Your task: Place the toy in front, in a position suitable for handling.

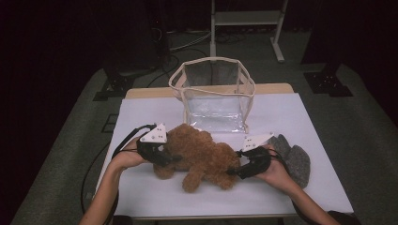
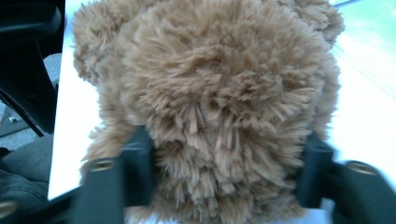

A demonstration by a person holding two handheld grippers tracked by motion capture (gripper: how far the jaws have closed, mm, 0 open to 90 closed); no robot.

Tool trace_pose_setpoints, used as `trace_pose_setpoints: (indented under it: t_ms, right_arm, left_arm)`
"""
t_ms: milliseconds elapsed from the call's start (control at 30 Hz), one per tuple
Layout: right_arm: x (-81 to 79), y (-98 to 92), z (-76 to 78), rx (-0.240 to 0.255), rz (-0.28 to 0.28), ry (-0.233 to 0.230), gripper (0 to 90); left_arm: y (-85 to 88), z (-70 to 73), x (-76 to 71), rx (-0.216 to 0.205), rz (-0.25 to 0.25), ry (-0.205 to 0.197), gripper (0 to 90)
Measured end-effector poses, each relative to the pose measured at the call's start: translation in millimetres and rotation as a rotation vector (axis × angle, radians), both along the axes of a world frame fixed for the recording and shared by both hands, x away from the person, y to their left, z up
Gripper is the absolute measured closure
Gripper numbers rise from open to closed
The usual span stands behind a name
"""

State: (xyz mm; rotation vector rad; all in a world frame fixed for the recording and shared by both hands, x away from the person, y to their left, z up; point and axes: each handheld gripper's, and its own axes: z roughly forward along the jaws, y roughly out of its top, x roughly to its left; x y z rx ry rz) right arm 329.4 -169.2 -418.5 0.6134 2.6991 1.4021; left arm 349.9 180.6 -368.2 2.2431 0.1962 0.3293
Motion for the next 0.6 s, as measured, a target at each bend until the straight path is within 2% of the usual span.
trace_pose_setpoints:
  t_ms: [67, 133, 233, 267, 367, 600]
  right_arm:
    - [1.7, -1.3, 4.0, -0.002, -0.003, 0.006, 48.8]
    - [3.9, -5.2, 12.5, 0.015, -0.006, 0.004, 53.9]
    - [4.3, -7.9, 19.1, 0.023, -0.001, -0.002, 55.1]
    - [3.9, -10.2, 24.7, 0.021, -0.002, -0.018, 55.8]
    - [3.3, -17.3, 36.6, 0.01, -0.005, -0.04, 56.4]
    - [-6.0, -52.8, 71.4, -0.02, -0.023, -0.094, 56.3]
  left_arm:
    - [0.0, 2.6, -1.7, -0.002, 0.009, -0.01, 31.4]
    - [-0.7, 4.6, -3.3, 0.004, 0.018, -0.015, 32.7]
    - [-3.7, 6.6, -6.1, 0.009, 0.023, -0.017, 32.8]
    - [-4.9, 7.2, -6.8, 0.01, 0.025, -0.018, 33.0]
    - [-11.0, 8.8, -9.3, -0.016, 0.025, -0.019, 33.2]
    - [-44.1, 11.2, -17.7, -0.029, -0.023, -0.016, 34.0]
